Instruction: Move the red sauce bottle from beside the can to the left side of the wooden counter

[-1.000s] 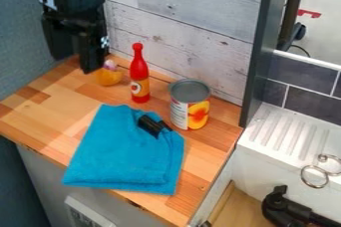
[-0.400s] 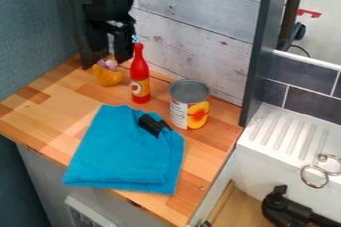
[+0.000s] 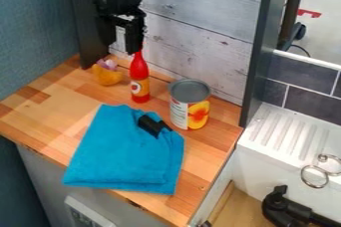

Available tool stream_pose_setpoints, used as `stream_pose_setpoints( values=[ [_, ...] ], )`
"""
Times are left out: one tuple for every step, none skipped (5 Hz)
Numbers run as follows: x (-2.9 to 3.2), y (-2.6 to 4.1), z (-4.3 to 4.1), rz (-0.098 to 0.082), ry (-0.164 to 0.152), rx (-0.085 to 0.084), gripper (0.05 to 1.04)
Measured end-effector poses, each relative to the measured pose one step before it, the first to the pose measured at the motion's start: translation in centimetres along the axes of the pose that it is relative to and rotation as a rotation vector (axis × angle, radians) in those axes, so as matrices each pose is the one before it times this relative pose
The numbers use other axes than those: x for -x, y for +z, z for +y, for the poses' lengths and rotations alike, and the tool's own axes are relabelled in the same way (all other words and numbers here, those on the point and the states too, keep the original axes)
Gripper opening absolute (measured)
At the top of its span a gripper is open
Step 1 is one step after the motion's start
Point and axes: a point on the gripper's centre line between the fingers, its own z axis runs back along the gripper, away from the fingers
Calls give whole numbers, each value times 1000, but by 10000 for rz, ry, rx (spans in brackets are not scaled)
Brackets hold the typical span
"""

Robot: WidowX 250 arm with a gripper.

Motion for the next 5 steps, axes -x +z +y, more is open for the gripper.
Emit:
stream_pose_setpoints(
  values=[
    [-987,-138,-1367,-30,-309,-20,1000],
    [-682,-58,-1145,-212,-198,119,1000],
    [59,-396,-63,106,90,25,1000],
    [311,-1822,20,588,156,135,948],
    [24,-128,58,29,31,11,664]
  ],
)
